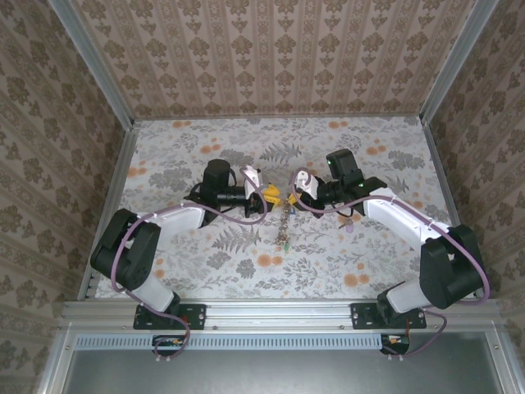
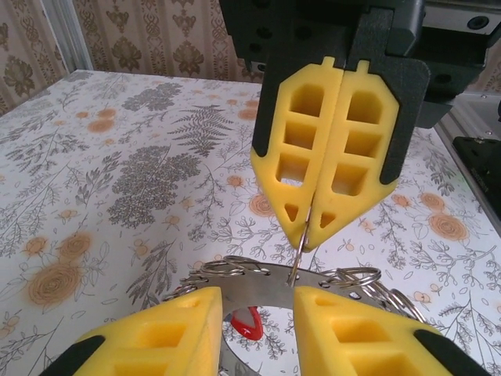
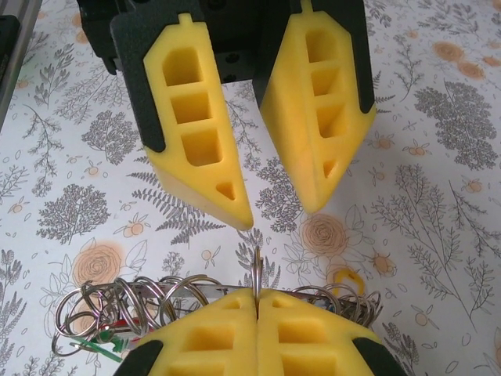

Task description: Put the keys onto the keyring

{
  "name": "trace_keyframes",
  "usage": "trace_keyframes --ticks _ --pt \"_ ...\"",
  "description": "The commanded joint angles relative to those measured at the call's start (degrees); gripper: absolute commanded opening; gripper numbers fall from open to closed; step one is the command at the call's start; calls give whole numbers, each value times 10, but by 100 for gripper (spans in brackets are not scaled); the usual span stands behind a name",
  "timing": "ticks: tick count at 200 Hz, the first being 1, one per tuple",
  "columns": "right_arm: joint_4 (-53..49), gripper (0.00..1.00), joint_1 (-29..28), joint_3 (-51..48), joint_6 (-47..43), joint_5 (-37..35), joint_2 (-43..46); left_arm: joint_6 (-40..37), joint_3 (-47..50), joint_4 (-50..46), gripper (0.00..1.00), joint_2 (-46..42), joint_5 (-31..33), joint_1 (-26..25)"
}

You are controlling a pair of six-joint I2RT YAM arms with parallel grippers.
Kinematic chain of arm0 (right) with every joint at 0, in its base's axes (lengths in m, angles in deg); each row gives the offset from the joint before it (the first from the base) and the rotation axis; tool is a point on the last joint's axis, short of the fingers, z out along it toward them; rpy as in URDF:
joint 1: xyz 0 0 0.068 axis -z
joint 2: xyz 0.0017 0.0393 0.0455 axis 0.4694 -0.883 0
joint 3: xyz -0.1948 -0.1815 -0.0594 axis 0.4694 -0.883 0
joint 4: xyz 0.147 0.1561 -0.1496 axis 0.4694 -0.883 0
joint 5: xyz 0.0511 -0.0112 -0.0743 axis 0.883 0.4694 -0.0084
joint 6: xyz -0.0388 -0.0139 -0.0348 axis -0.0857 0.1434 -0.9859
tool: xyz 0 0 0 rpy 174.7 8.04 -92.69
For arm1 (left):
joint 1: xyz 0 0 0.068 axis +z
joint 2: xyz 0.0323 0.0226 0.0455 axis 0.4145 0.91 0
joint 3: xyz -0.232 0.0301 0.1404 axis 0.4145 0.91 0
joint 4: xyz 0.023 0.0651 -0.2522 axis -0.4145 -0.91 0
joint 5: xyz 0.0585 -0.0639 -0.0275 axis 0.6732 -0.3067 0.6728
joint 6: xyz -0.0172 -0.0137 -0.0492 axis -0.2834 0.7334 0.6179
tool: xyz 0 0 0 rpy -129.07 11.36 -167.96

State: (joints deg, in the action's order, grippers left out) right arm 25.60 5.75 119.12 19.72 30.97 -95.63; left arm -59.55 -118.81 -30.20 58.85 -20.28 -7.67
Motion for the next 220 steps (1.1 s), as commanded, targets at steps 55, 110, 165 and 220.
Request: trace_keyframes --ticks 55,110,165,220 --pt "61 0 7 -12 27 41 -3 -33 -26 -36 32 8 -30 -18" --pt "60 0 7 -9 27 46 -5 -36 -35 -29 30 18 -27 -19" --pt "66 0 11 -13 33 56 -7 -55 -37 -50 21 14 -21 -16" --pt "76 0 15 -12 40 66 -13 -70 -46 -67 19 24 -24 -19"
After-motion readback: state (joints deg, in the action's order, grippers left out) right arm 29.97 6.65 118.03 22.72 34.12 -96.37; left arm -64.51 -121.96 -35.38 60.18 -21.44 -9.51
